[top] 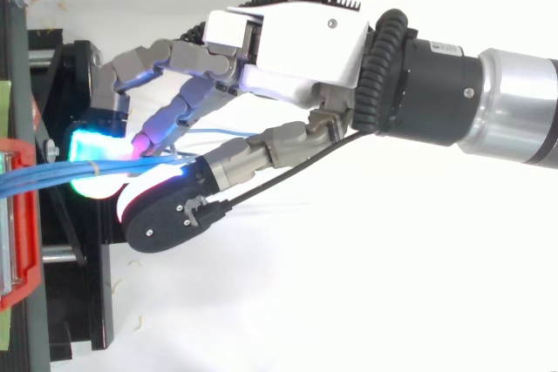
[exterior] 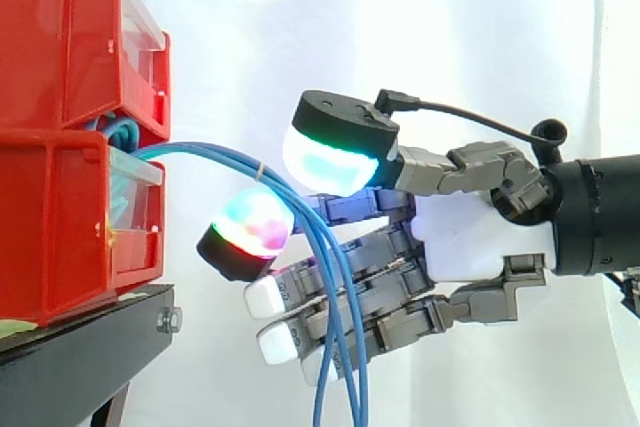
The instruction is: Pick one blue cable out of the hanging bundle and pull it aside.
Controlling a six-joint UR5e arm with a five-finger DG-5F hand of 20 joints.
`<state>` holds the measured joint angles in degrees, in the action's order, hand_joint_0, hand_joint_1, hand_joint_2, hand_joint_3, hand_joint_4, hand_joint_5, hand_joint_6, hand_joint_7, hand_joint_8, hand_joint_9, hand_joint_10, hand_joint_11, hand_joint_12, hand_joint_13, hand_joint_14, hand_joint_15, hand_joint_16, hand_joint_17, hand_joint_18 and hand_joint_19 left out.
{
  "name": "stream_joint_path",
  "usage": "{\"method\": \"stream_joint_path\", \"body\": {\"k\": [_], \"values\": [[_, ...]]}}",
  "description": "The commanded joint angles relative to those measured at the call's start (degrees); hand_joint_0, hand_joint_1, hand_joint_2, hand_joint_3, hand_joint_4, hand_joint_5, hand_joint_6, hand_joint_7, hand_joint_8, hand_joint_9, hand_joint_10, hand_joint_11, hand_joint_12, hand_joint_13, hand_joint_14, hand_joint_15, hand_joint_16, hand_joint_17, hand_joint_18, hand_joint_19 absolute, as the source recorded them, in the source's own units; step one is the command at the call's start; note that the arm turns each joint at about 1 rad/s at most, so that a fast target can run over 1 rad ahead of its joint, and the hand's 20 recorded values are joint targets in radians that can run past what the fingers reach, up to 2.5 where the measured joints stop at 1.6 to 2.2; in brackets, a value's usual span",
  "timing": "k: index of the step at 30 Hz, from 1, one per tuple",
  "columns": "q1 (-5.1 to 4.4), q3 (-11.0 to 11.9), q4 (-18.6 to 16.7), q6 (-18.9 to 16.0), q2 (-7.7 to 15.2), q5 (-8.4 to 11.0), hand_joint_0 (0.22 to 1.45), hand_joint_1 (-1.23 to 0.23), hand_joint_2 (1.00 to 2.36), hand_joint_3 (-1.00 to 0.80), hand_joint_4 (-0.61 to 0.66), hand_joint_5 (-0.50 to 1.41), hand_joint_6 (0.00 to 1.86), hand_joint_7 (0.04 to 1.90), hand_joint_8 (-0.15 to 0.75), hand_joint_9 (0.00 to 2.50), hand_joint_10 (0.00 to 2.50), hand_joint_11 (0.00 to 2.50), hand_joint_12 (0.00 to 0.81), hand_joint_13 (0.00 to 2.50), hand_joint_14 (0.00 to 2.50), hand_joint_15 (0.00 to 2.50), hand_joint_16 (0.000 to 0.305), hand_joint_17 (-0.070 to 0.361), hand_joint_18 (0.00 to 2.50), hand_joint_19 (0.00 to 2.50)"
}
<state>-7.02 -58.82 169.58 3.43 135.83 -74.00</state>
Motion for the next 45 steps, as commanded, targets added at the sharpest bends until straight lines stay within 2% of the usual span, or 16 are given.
{"method": "stream_joint_path", "body": {"k": [1, 2, 6, 8, 13, 16, 17, 19, 21, 24, 29, 33, 37, 42, 44, 45], "values": [[-0.01, 0.9, 1.98, 0.0, -0.12, 0.0, 0.57, -0.7, 1.0, -0.42, 0.11, -0.02, 0.7, 1.02, 0.213, 0.87, 0.01, 0.17, 0.316, 0.72, 0.02, 0.43, 0.044, 0.099, 0.53, 0.58], [-0.01, 0.9, 2.51, 0.0, -0.3, 0.0, 0.57, -0.71, 1.01, -0.4, 0.1, -0.03, 0.71, 1.02, 0.212, 0.87, 0.01, 0.18, 0.315, 0.72, 0.02, 0.43, 0.044, 0.099, 0.53, 0.59], [-0.01, 0.9, 3.12, 0.0, -0.56, 0.0, 0.58, -0.79, 1.01, -0.31, 0.11, -0.06, 0.83, 0.82, 0.23, 0.88, 0.01, 0.24, 0.323, 0.74, 0.02, 0.45, 0.047, 0.105, 0.58, 0.57], [-0.01, 0.9, 3.39, 0.0, -0.74, 0.0, 0.59, -0.82, 1.01, -0.29, 0.09, -0.06, 0.84, 0.82, 0.232, 0.89, 0.01, 0.25, 0.328, 0.75, 0.02, 0.45, 0.047, 0.107, 0.59, 0.57], [-0.01, 0.9, 3.56, 0.08, -1.18, 0.0, 0.61, -0.9, 1.01, -0.32, 0.05, -0.06, 0.86, 0.79, 0.218, 0.89, 0.01, 0.28, 0.315, 0.76, 0.02, 0.46, 0.044, 0.099, 0.6, 0.58], [-0.01, 0.9, 4.09, 0.08, -1.53, 0.0, 0.62, -0.9, 1.01, -0.41, 0.06, -0.06, 0.87, 0.77, 0.208, 0.91, 0.01, 0.28, 0.31, 0.77, 0.02, 0.45, 0.044, 0.098, 0.61, 0.58], [-0.01, 0.9, 4.44, 0.08, -1.88, 0.0, 0.59, -0.87, 1.0, -0.49, 0.09, -0.05, 0.86, 0.76, 0.202, 0.95, 0.01, 0.27, 0.31, 0.78, 0.02, 0.45, 0.044, 0.098, 0.61, 0.58], [-0.01, 0.9, 4.62, 0.17, -1.97, 0.0, 0.55, -0.81, 1.0, -0.5, 0.09, -0.04, 0.84, 0.79, 0.209, 0.98, 0.01, 0.25, 0.313, 0.79, 0.02, 0.45, 0.044, 0.099, 0.62, 0.59], [-0.01, 0.9, 4.97, 0.26, -2.15, 0.0, 0.51, -0.68, 1.0, -0.5, 0.08, -0.02, 0.81, 0.82, 0.222, 1.06, 0.01, 0.23, 0.319, 0.84, 0.02, 0.45, 0.046, 0.103, 0.65, 0.61], [-0.01, 0.9, 5.76, 0.17, -2.15, 0.0, 0.54, -0.59, 1.0, -0.5, 0.07, -0.02, 0.8, 0.84, 0.208, 1.07, 0.01, 0.22, 0.312, 0.85, 0.02, 0.46, 0.045, 0.101, 0.66, 0.64], [-0.01, 0.99, 5.94, 0.17, -2.15, 0.0, 0.57, -0.68, 1.01, -0.32, 0.09, -0.02, 0.79, 0.91, 0.242, 1.1, 0.01, 0.23, 0.337, 0.89, 0.02, 0.46, 0.05, 0.112, 0.73, 0.61], [-0.01, 0.99, 5.94, 0.26, -2.41, 0.0, 0.57, -0.83, 1.01, -0.17, 0.11, -0.03, 0.84, 0.85, 0.269, 1.04, 0.01, 0.26, 0.372, 0.93, 0.02, 0.48, 0.057, 0.128, 0.81, 0.58], [-0.01, 1.08, 6.02, 0.26, -2.76, 0.09, 0.59, -0.9, 1.01, -0.11, 0.04, -0.04, 0.86, 0.83, 0.267, 1.02, 0.01, 0.29, 0.371, 0.93, 0.02, 0.49, 0.056, 0.127, 0.8, 0.59], [-0.1, 1.16, 6.2, 0.26, -2.85, 0.18, 0.67, -0.94, 1.02, -0.06, -0.18, -0.06, 0.93, 0.79, 0.236, 0.98, 0.01, 0.33, 0.339, 0.89, 0.02, 0.51, 0.049, 0.11, 0.74, 0.61], [-0.18, 1.16, 6.11, 0.26, -2.76, 0.26, 0.69, -0.95, 1.02, -0.1, -0.21, -0.07, 0.94, 0.78, 0.225, 0.95, 0.01, 0.34, 0.326, 0.88, 0.02, 0.52, 0.046, 0.105, 0.72, 0.62], [-0.18, 1.16, 6.02, 0.26, -2.76, 0.26, 0.72, -0.94, 1.01, -0.21, -0.21, -0.08, 0.95, 0.75, 0.218, 0.95, 0.02, 0.35, 0.32, 0.87, 0.02, 0.52, 0.045, 0.101, 0.71, 0.62]]}}
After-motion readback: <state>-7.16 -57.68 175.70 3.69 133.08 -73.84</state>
